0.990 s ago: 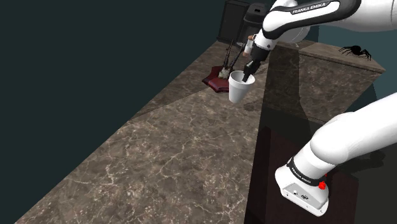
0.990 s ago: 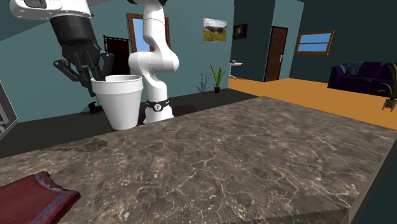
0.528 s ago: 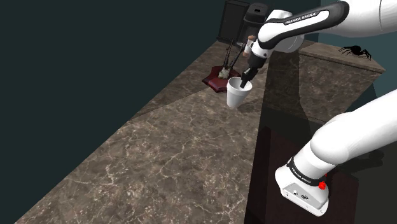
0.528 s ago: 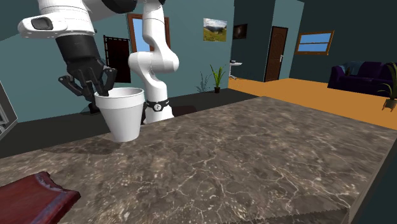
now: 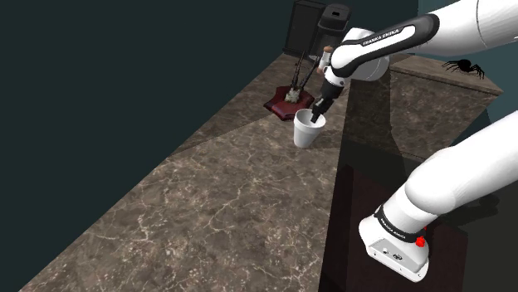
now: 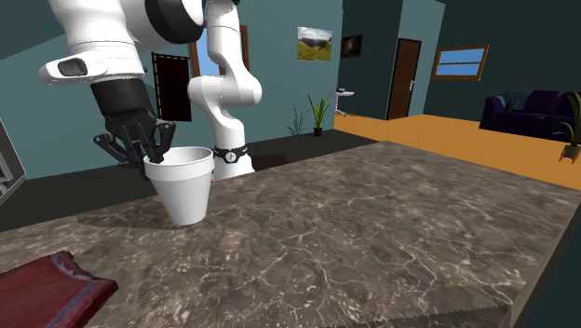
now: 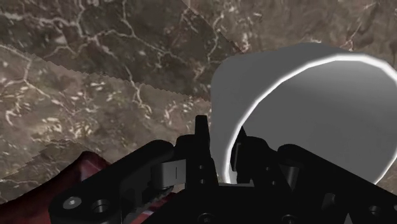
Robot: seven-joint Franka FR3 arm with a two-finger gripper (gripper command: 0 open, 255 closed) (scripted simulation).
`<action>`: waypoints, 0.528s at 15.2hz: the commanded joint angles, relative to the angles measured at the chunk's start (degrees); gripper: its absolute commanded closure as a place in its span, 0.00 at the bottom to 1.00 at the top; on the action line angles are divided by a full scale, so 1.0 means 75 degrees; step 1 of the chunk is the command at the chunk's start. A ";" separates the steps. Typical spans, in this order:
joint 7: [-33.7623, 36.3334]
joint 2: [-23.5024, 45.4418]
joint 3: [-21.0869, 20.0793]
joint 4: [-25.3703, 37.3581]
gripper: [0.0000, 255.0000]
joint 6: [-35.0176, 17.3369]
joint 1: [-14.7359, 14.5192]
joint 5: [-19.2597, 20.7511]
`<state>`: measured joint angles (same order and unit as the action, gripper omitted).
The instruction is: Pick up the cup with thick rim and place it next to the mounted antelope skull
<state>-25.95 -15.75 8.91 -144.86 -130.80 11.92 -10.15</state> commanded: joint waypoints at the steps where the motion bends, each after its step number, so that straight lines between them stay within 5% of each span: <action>1: -0.0014 0.0028 0.0002 -0.0020 1.00 -0.0056 -0.0005 -0.0014; 7: -0.0014 0.0029 0.0002 -0.0019 1.00 -0.0056 -0.0005 -0.0014; 8: -0.0013 0.0029 0.0002 -0.0020 0.00 -0.0056 -0.0006 -0.0014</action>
<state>-26.05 -15.53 8.93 -145.01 -131.22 11.87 -10.25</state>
